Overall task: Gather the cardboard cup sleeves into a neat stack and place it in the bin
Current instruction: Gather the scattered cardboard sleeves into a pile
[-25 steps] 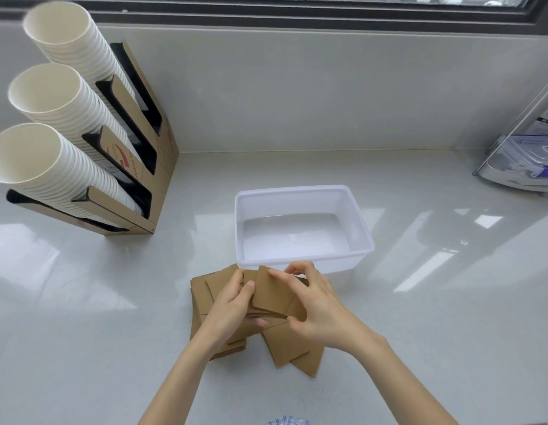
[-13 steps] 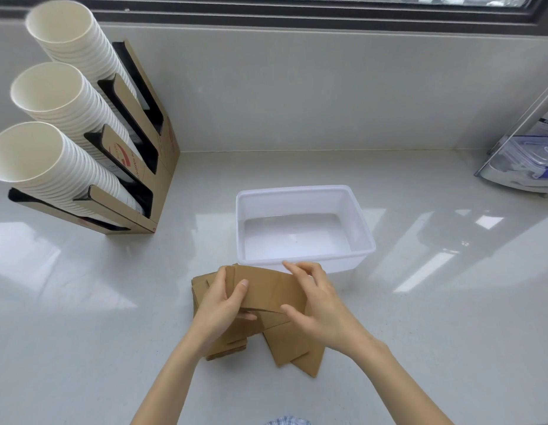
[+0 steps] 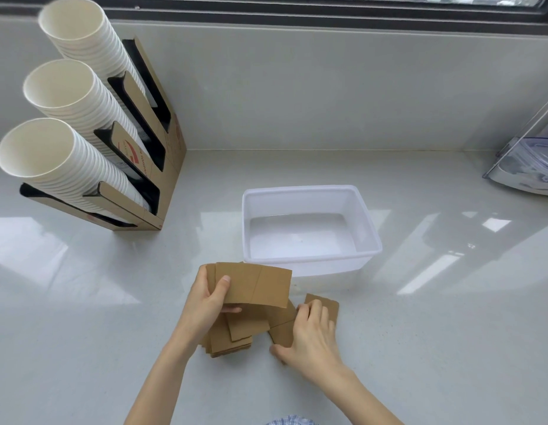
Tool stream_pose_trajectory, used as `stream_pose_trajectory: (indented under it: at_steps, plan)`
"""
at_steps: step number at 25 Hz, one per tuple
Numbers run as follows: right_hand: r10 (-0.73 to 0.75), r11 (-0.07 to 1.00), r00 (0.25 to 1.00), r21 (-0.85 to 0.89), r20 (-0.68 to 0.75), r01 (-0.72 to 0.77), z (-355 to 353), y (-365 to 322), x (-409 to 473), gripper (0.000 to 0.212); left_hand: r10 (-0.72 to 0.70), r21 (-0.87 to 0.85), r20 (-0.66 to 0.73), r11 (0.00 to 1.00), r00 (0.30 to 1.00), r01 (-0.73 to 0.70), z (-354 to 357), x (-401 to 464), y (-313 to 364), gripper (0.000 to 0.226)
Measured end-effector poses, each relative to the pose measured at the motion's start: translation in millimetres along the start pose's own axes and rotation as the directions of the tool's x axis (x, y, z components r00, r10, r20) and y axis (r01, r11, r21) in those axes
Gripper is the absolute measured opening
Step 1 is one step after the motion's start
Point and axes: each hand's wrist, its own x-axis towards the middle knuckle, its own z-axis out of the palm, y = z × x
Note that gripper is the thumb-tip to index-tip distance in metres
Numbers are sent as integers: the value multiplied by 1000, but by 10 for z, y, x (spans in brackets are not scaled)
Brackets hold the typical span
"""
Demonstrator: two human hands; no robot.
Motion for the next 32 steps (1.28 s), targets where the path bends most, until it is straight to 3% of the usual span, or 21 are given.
stream_pose_trajectory:
  at_steps: [3,7,11,16,22,26,32]
  plan:
    - [17,1000,1000,26,-12,-17,-13,24,29,59,0,10,-1,1000,1000,0,2,-6,10,14]
    - [22,982,999,187,-34,-15,-138,233,54,62,-2,11,-14,1000,1000,2,-2,3,-4,6]
    - [-9,927,1000,374,-10,12,-317,511,-7,63,-1,13,-24,1000,1000,1,-11,25,-9,12]
    - [-38,877,996,474,-86,74,-453,671,-99,62,-14,3,-11,1000,1000,14,3,32,13,8]
    - [-144,839,971,497,-189,221,-582,560,-105,54,-39,42,7,998,999,39,43,10,10,8]
    - [-277,843,938,416,-207,340,-587,367,-79,66,-46,-9,72,999,996,46,139,-50,55,15]
    - [-399,846,892,289,-212,448,-529,187,4,67,-106,-88,154,989,982,121,227,-109,87,21]
